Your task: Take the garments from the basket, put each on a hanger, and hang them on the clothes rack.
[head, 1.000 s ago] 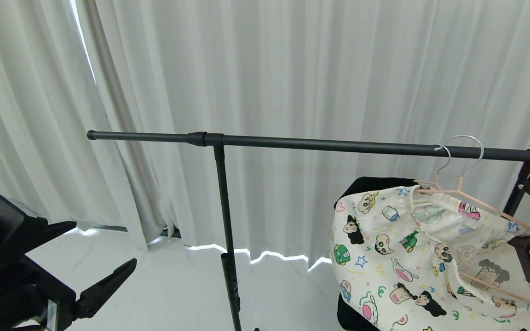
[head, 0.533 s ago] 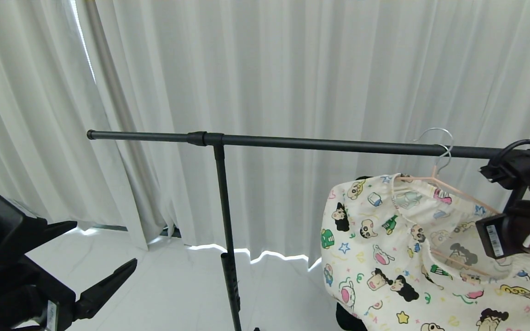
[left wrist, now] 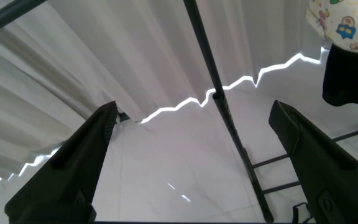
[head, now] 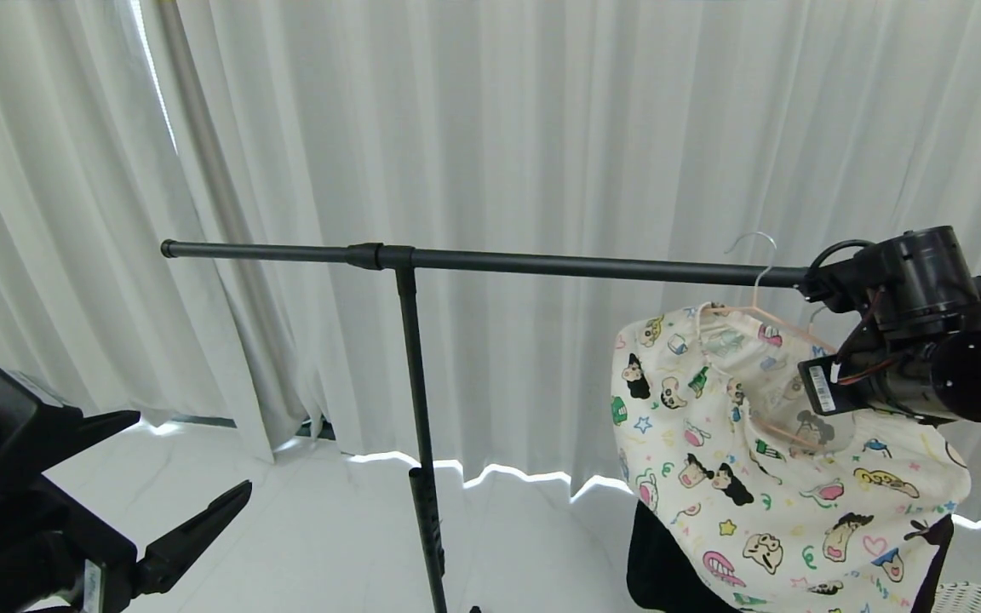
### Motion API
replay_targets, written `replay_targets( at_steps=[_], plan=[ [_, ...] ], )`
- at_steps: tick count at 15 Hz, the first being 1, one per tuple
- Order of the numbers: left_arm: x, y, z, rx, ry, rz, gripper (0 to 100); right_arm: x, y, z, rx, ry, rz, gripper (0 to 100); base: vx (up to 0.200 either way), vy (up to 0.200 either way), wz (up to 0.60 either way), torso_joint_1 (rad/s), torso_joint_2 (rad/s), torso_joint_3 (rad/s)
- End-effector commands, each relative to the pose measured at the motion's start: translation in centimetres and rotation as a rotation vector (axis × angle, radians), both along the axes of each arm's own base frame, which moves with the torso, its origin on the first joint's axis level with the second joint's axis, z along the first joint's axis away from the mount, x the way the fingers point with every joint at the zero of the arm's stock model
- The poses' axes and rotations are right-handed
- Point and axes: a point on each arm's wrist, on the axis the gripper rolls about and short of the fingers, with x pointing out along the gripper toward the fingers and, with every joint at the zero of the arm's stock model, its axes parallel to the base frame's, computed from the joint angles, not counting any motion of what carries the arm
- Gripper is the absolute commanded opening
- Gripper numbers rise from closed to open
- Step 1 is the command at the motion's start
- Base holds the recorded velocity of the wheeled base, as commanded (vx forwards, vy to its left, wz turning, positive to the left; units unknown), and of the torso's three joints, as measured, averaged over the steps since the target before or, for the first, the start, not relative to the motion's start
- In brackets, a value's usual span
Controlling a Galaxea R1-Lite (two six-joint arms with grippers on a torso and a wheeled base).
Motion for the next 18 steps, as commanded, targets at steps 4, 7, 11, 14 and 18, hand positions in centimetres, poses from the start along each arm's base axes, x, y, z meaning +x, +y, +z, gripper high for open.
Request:
replay_targets(
  at_steps=[4,7,11,14,18],
  plan=[
    [0.0,0.0,-0.3,0.004,0.009,0.001,100,1.5,0.1,-1.7,-0.021,0.052,-0.017,0,0.000,0.000,0.00,0.000,0.00,0.000],
    [-0.1,0.0,-0.3,0.004,0.011,-0.001,100,1.9,0.3,-2.2,-0.025,0.065,-0.017,0,0.000,0.000,0.00,0.000,0.00,0.000],
    [-0.1,0.0,-0.4,0.004,0.012,-0.001,100,2.0,0.3,-2.3,-0.027,0.067,-0.018,0,0.000,0.000,0.00,0.000,0.00,0.000],
    [-0.1,0.0,-0.4,0.004,0.012,-0.001,100,1.9,0.4,-2.2,0.001,0.057,-0.035,100,0.000,0.000,0.00,0.000,0.00,0.000],
    [-0.1,0.0,-0.4,-0.001,0.015,0.003,100,0.5,0.9,-0.2,0.077,-0.029,-0.035,100,0.000,0.000,0.00,0.000,0.00,0.000]
  ],
)
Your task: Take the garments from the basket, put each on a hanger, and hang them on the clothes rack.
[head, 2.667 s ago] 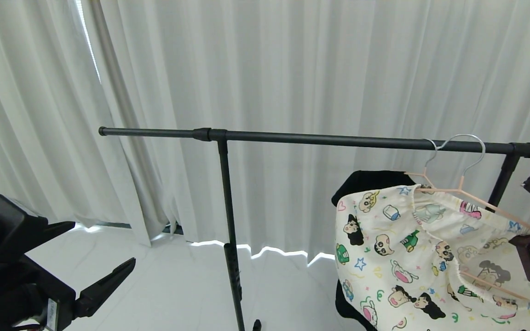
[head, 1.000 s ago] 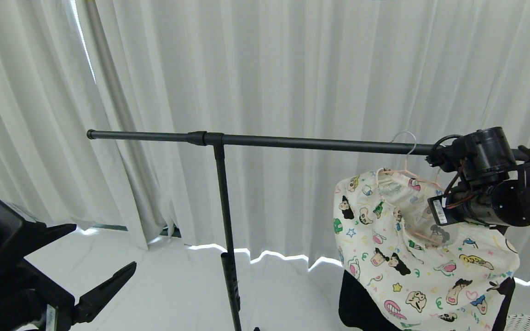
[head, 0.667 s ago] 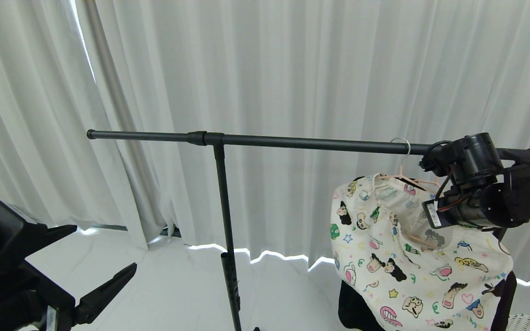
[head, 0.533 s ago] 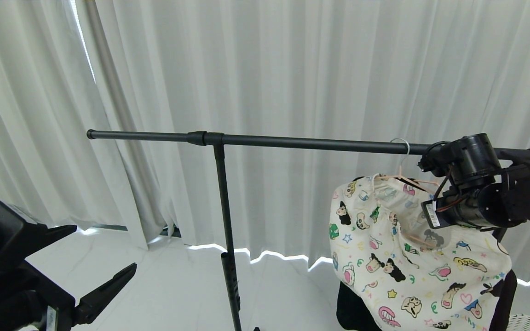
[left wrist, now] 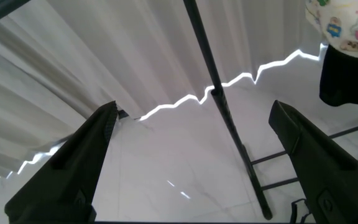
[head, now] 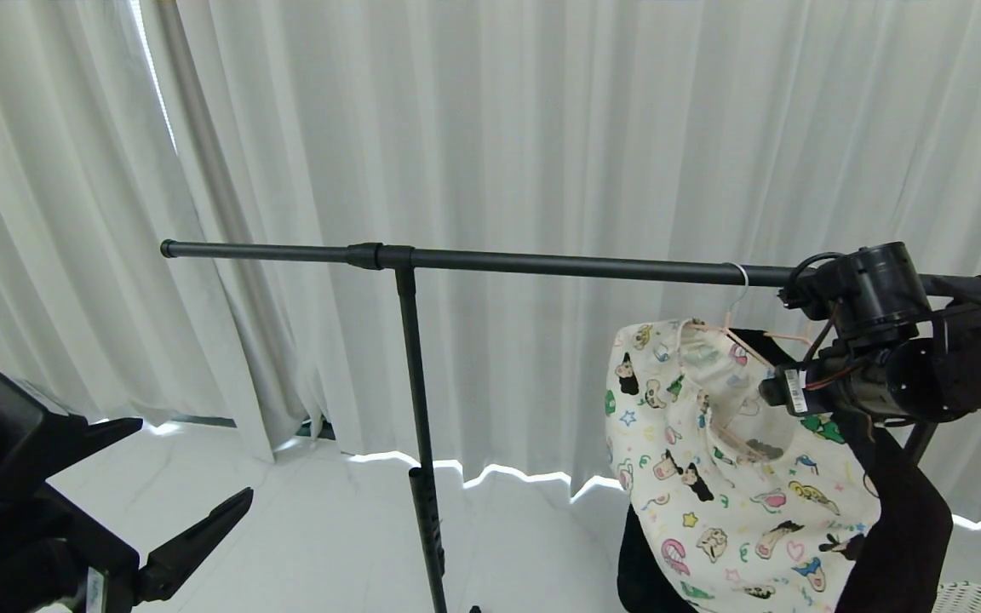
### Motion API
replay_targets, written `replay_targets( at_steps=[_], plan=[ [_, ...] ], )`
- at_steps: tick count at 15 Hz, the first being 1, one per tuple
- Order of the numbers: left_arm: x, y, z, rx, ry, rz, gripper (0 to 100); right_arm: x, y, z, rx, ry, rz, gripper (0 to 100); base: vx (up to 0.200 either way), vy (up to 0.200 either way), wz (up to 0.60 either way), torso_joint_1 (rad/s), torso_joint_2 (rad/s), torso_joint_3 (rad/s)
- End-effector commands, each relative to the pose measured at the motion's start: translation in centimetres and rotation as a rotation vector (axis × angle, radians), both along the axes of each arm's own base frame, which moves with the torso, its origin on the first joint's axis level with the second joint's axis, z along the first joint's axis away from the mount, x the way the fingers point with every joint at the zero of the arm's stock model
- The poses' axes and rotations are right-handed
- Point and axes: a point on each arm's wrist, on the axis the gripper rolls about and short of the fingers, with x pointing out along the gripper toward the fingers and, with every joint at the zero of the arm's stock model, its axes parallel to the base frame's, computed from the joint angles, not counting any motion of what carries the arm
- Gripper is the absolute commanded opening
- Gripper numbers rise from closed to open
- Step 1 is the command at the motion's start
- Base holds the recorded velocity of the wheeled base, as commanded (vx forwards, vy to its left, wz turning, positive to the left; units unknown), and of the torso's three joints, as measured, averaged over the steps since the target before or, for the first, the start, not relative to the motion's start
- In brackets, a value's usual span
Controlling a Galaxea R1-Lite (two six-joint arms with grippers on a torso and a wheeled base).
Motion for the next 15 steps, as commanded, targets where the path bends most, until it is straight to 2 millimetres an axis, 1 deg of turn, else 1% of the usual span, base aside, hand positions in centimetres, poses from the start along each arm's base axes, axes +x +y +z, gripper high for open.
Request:
replay_targets(
  at_steps=[1,3,4,5,6,7,8,9,10,11,12,14,15],
  plan=[
    [-0.1,0.0,-0.3,0.003,0.011,0.003,100,-1.8,0.1,2.0,0.040,-0.064,0.018,100,0.000,0.000,0.00,0.000,0.00,0.000],
    [-0.7,0.6,-1.4,0.009,0.030,0.030,100,-4.2,-0.2,3.7,0.103,-0.127,0.035,100,0.000,0.000,0.00,0.000,0.00,0.000],
    [-1.2,1.0,-2.0,0.014,0.038,0.065,100,-5.5,-0.7,4.5,0.137,-0.156,0.033,100,0.000,0.000,0.00,0.000,0.00,0.000],
    [-1.7,1.5,-2.8,0.022,0.052,0.118,100,-7.1,-1.6,5.3,0.161,-0.192,0.029,100,0.000,0.000,0.00,0.000,0.00,0.000],
    [-2.1,2.0,-3.6,0.029,0.066,0.174,100,-8.8,-2.7,5.5,0.169,-0.212,0.020,100,0.000,0.000,0.00,0.000,0.00,0.000],
    [-2.7,2.6,-4.5,0.037,0.083,0.239,100,-10.4,-4.2,5.3,0.165,-0.223,-0.014,100,0.000,0.000,0.00,0.000,0.00,0.000],
    [-3.7,3.1,-5.7,0.040,0.096,0.298,100,-12.1,-5.9,4.6,0.152,-0.225,-0.064,100,0.000,0.000,0.00,0.000,0.00,0.000],
    [-4.2,3.3,-6.3,0.041,0.099,0.317,100,-12.9,-6.7,4.1,0.141,-0.223,-0.091,100,0.000,0.000,0.00,0.000,0.00,0.000],
    [-5.5,3.5,-7.6,0.041,0.093,0.347,100,-14.9,-8.4,2.9,0.105,-0.212,-0.155,100,0.000,0.000,0.00,0.000,0.00,0.000],
    [-7.1,3.7,-9.1,0.042,0.081,0.375,100,-17.4,-10.2,1.4,0.045,-0.186,-0.233,100,0.000,0.000,0.00,0.000,0.00,0.000],
    [-8.4,3.7,-9.9,0.053,0.097,0.406,100,-19.1,-11.0,0.4,0.006,-0.166,-0.284,100,0.000,0.000,0.00,0.000,0.00,0.000],
    [-8.8,3.8,-9.8,0.036,0.093,0.439,100,-22.3,-11.6,-1.4,-0.035,-0.134,-0.330,100,0.000,0.000,0.00,0.000,0.00,0.000],
    [-9.0,3.8,-9.8,0.003,0.079,0.458,100,-24.4,-11.6,-2.5,-0.052,-0.118,-0.322,100,0.000,0.000,0.00,0.000,0.00,0.000]
  ],
)
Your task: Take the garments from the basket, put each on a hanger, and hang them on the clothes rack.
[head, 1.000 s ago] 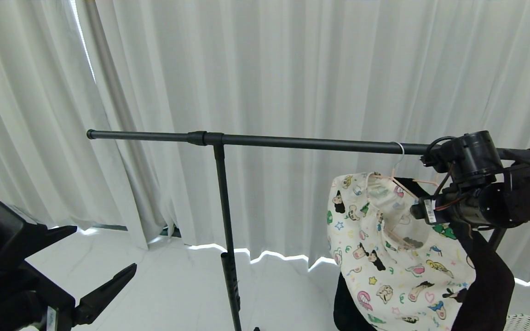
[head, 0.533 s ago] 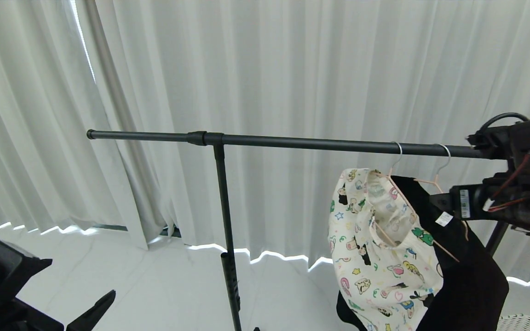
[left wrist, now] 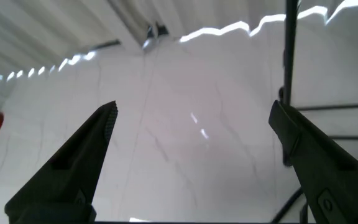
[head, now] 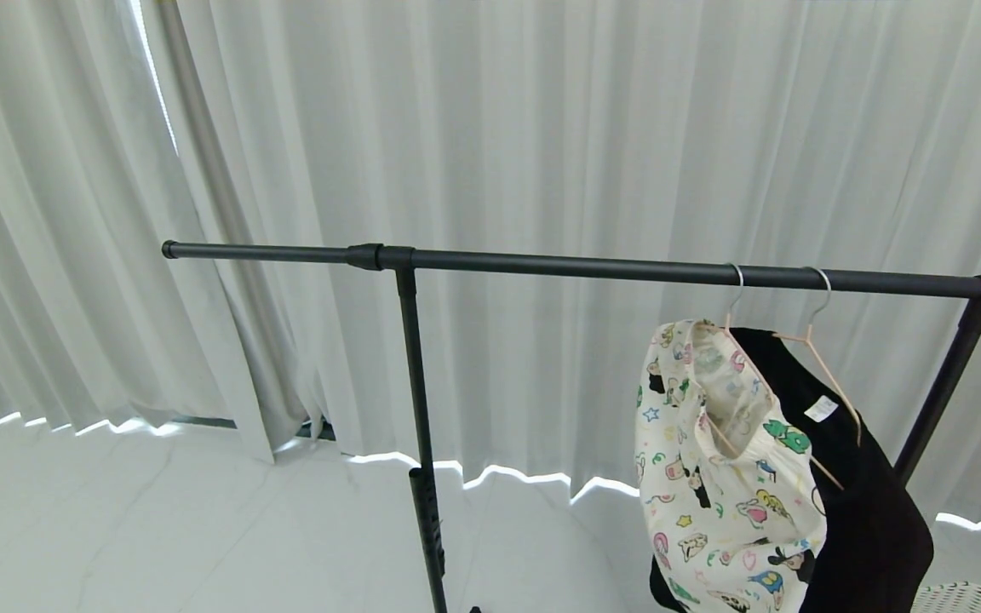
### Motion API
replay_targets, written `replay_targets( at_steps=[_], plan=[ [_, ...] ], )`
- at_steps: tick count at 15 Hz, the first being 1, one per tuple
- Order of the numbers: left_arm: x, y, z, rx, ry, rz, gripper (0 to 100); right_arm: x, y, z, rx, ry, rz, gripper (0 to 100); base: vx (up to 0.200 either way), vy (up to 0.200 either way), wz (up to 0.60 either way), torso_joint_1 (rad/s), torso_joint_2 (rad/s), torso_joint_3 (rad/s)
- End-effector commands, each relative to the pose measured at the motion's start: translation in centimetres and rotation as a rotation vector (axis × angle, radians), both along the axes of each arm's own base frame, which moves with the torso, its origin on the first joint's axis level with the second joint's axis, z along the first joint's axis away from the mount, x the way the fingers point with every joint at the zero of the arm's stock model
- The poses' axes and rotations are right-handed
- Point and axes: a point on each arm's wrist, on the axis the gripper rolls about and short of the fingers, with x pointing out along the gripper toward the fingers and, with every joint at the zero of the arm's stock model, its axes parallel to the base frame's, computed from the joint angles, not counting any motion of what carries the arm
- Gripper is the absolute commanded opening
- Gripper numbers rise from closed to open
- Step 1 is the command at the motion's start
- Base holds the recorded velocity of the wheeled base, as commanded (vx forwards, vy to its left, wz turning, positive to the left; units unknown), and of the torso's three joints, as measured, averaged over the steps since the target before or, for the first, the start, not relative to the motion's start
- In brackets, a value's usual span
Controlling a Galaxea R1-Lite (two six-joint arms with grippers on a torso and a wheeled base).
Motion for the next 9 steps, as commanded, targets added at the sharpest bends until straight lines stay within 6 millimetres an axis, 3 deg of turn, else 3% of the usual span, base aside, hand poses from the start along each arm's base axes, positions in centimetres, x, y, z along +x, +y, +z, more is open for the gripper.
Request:
replay_targets(
  at_steps=[1,4,9],
  plan=[
    [-0.9,0.0,-0.1,-0.034,-0.088,0.036,100,-7.3,-0.5,-3.4,-0.065,-0.007,-0.027,100,0.000,0.000,0.00,0.000,0.00,0.000],
    [-1.5,0.0,0.0,-0.030,-0.161,0.013,100,-10.9,-0.4,-7.6,-0.116,-0.056,0.007,100,0.000,0.000,0.00,0.000,0.00,0.000],
    [-2.3,0.1,0.1,-0.019,-0.254,0.047,100,-12.7,-0.1,-8.2,-0.052,-0.259,0.154,100,-0.200,0.000,0.00,0.004,0.00,0.000]
  ],
)
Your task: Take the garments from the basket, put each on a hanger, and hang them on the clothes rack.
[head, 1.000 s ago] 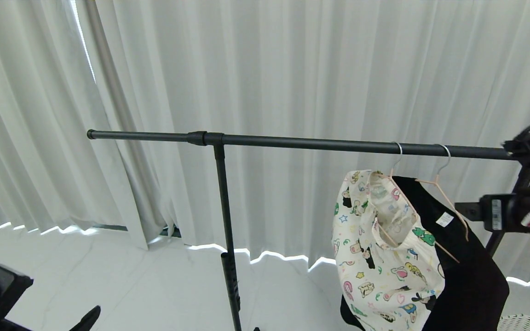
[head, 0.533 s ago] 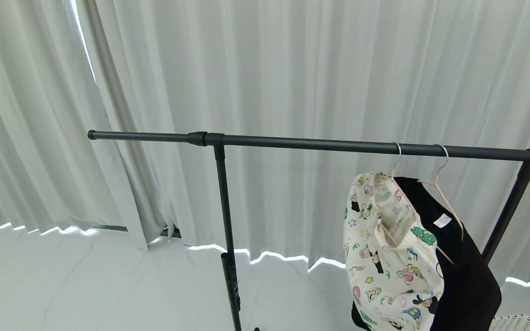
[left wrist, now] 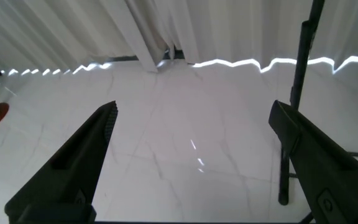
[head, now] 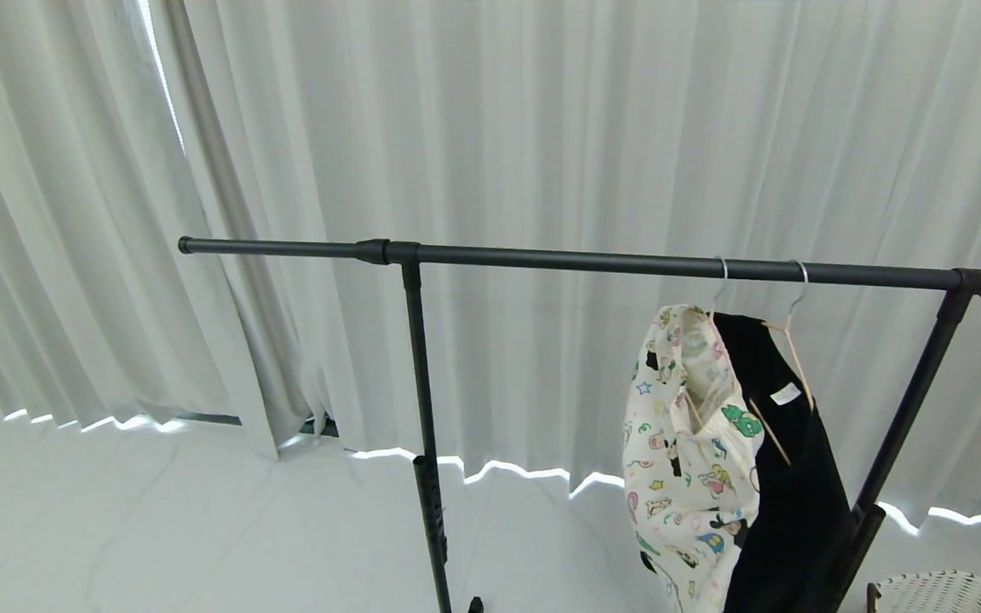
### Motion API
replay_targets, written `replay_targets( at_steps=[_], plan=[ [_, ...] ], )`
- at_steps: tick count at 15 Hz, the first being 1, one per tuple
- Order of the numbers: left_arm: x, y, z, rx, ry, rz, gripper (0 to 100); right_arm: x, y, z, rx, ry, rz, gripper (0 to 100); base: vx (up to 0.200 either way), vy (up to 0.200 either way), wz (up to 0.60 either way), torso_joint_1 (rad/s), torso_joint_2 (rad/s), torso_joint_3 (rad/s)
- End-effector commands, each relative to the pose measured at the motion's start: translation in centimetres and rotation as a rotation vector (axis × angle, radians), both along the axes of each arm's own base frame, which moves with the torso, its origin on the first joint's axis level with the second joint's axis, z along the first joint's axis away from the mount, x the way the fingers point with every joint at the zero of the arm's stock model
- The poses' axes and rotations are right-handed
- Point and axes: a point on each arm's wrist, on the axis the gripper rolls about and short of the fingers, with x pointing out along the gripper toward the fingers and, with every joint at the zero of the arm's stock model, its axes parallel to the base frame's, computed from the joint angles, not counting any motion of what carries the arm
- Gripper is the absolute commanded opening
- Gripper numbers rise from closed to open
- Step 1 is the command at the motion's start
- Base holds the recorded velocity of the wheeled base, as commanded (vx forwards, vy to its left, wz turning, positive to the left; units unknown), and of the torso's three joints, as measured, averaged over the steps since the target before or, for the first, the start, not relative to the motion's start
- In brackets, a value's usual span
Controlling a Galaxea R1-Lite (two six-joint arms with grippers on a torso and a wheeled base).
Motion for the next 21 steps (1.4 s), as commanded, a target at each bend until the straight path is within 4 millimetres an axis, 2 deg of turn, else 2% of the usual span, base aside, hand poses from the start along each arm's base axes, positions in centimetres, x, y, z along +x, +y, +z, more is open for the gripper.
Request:
replay_targets(
  at_steps=[1,7,10,14,17,21],
  plan=[
    [-0.5,0.0,0.0,0.003,-0.060,0.011,100,-1.6,0.1,-0.8,0.017,-0.152,0.053,100,-0.200,0.000,0.00,-0.017,0.00,0.002],
    [-2.3,0.2,-0.1,0.001,-0.262,0.053,100,-2.1,0.1,-1.1,0.010,-0.201,0.052,100,-0.200,0.000,0.00,0.001,0.00,0.005],
    [-3.0,0.1,-0.4,-0.029,-0.358,0.089,100,-2.1,0.1,-1.1,-0.005,-0.187,0.053,100,0.000,0.000,0.00,0.000,0.00,0.000],
    [-3.0,0.2,-0.7,-0.160,-0.384,0.133,100,-2.1,0.1,-1.1,-0.076,-0.167,0.089,100,0.000,0.000,0.00,0.000,0.00,0.000],
    [-3.0,0.2,-0.7,-0.212,-0.395,0.141,100,-2.1,0.1,-1.1,-0.033,-0.179,0.070,100,0.000,0.000,0.00,0.000,0.00,0.000],
    [-2.9,-0.1,-0.5,-0.084,-0.375,-0.005,100,-1.7,0.1,-1.3,-0.019,-0.211,0.059,100,0.000,0.000,0.00,0.000,0.00,0.000]
  ],
)
